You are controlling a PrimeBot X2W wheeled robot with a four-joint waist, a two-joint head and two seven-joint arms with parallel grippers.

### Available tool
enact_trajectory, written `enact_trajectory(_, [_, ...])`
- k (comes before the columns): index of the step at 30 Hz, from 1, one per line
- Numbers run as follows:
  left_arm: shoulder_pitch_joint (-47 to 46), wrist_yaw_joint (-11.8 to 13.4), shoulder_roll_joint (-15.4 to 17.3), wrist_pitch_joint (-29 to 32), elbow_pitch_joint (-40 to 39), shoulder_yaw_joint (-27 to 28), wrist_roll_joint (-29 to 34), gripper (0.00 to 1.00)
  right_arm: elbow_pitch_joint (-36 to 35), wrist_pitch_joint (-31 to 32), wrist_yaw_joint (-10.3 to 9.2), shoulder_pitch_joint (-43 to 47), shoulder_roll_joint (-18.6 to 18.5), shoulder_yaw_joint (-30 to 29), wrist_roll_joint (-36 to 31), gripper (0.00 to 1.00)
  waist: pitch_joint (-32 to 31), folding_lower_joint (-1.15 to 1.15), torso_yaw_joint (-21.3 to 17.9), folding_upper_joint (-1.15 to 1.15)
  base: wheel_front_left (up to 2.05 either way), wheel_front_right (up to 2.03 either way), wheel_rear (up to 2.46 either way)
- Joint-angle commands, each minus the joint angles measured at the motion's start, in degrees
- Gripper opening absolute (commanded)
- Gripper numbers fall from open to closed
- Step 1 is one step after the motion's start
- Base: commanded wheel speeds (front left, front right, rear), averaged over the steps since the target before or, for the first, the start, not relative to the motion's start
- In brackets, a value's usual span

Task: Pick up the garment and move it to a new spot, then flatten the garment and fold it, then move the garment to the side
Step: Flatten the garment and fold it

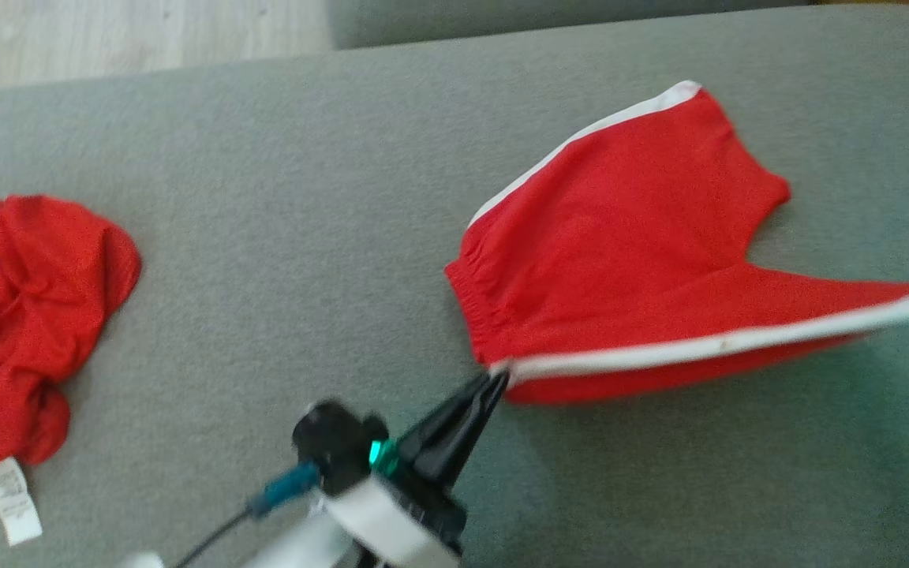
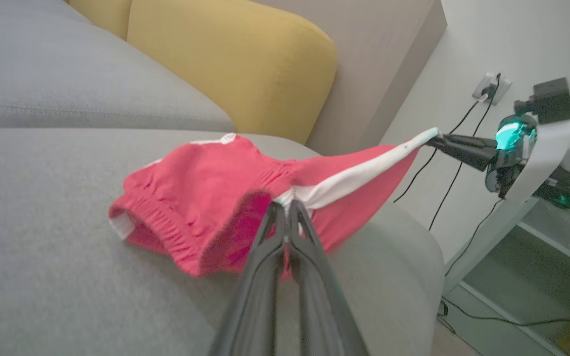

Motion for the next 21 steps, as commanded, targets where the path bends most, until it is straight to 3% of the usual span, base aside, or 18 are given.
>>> enact_trajectory(1, [-3.92, 0.09, -0.39, -0.29, -1.87, 2.57, -1.18, 0.00, 0.58, 0.61, -0.04, -4.15, -4.46, 1.20, 1.07, 0.00, 1.59, 0.00, 1.63, 0.00, 0.00, 0.00, 0.00])
enact_trajectory(9, [-11.03, 0.09, -2.35, -0.29, -0.48, 2.95, -5.21, 0.00, 8.88, 4.36, -0.04, -21.34, -9.05, 12.01, 3.93, 0.00, 5.76, 0.00, 4.42, 0.00, 0.00, 0.00, 0.00])
enact_trajectory(21, [-19.16, 0.09, -3.09, -0.29, 7.03, 0.94, -11.63, 0.00, 24.67, 2.08, -0.04, -43.67, -12.82, 30.58, 8.00, 0.00, 10.16, 0.00, 6.91, 0.00, 0.00, 0.00, 0.00])
